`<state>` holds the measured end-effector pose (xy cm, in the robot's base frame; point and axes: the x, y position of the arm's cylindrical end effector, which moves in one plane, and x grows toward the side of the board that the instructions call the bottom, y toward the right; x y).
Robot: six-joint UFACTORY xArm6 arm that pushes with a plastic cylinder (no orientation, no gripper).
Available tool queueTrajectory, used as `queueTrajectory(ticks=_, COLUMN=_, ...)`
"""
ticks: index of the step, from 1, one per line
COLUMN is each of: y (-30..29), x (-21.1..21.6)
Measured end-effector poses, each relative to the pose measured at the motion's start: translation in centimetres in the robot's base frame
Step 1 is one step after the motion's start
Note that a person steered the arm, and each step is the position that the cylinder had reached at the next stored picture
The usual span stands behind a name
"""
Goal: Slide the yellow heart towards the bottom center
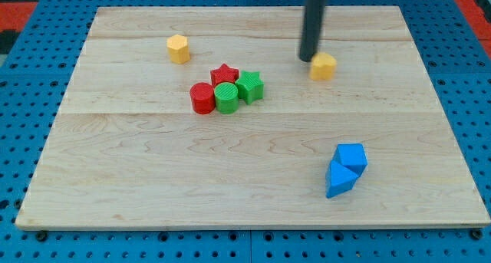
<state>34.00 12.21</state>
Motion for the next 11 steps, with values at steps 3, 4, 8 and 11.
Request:
queueTrajectory(ticks=3, y=6.6, x=4.1)
queueTrajectory(ticks=4, y=3.9, x=8.7)
queueTrajectory(ticks=8, y=0.4, x=8.2)
queueTrajectory(ticks=11, y=-0.5, x=12.7)
